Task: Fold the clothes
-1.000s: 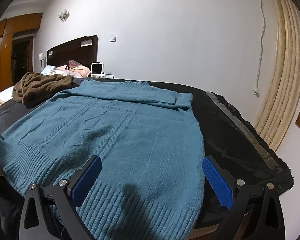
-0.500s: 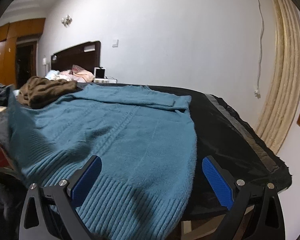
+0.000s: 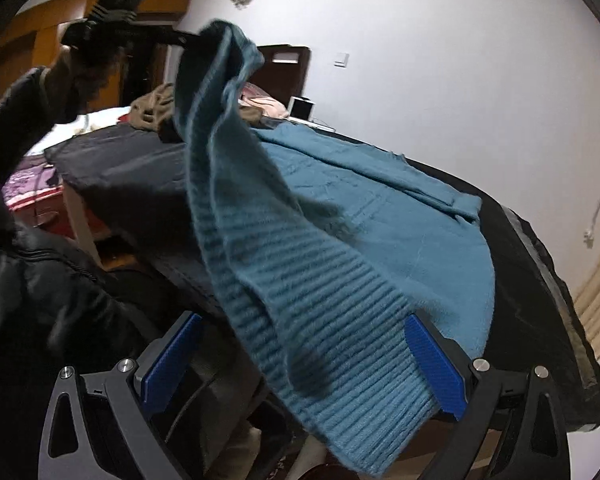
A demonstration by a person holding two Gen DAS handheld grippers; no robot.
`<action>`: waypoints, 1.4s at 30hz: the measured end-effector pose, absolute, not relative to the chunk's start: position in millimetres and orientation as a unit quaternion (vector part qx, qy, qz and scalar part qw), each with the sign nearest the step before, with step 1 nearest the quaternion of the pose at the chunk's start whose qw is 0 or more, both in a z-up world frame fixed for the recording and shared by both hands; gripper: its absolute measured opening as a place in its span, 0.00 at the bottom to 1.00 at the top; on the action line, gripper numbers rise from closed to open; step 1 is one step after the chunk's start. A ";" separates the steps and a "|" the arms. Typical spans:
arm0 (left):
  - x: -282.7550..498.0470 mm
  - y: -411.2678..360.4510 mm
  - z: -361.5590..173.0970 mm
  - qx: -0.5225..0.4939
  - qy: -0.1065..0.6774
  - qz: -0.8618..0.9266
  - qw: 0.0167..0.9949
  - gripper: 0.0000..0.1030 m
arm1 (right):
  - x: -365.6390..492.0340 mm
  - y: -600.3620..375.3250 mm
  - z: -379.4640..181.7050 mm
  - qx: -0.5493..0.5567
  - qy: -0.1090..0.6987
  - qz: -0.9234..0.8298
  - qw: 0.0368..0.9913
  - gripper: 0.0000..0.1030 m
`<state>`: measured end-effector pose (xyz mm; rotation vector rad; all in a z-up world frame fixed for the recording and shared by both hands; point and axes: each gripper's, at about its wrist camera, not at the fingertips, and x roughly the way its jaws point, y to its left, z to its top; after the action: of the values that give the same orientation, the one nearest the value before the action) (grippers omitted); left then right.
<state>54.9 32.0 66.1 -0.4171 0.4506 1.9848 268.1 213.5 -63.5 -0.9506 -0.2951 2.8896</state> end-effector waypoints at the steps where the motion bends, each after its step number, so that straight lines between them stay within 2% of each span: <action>1: 55.7 31.4 67.0 -0.171 0.188 0.824 0.506 0.15 | 266.5 215.8 -65.6 -0.314 -0.095 0.943 0.054 0.99; 5: 56.8 30.2 69.8 -0.167 0.190 0.825 0.505 0.15 | 266.8 230.8 -69.3 -0.314 -0.086 0.938 0.121 0.99; 11: 54.0 24.7 68.5 -0.175 0.178 0.826 0.505 0.15 | 290.6 266.6 -54.9 -0.275 -0.024 0.938 0.209 0.99; 17: 50.7 21.3 69.3 -0.181 0.164 0.829 0.503 0.15 | 290.8 254.5 -61.6 -0.278 -0.086 0.926 0.240 0.98; 19: 50.3 21.0 68.9 -0.182 0.163 0.829 0.502 0.15 | 288.3 245.9 -63.4 -0.271 -0.121 0.921 0.251 0.92; 21: 49.6 20.8 68.8 -0.184 0.161 0.830 0.501 0.15 | 287.0 235.5 -63.5 -0.274 -0.146 0.918 0.246 0.62; 22: 49.1 20.7 68.4 -0.184 0.160 0.830 0.502 0.15 | 286.4 230.3 -63.5 -0.276 -0.158 0.917 0.242 0.55; 24: 48.5 20.9 67.2 -0.186 0.159 0.828 0.504 0.15 | 284.8 224.9 -65.3 -0.290 -0.160 0.918 0.216 0.27; 27: 48.6 23.1 62.1 -0.190 0.163 0.825 0.507 0.15 | 283.4 220.7 -64.9 -0.301 -0.146 0.925 0.180 0.08; 36: 34.8 11.1 54.4 -0.206 0.135 0.836 0.490 0.15 | 272.2 218.0 -20.8 -0.224 -0.164 0.930 0.242 0.07; 42: 14.9 3.1 60.5 -0.205 0.105 0.847 0.479 0.15 | 225.4 231.6 1.6 -0.203 -0.200 0.916 0.281 0.07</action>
<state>14.9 3.1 60.5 -0.5015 0.2571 2.0677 225.4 231.6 1.6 -0.5431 -0.5358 2.4555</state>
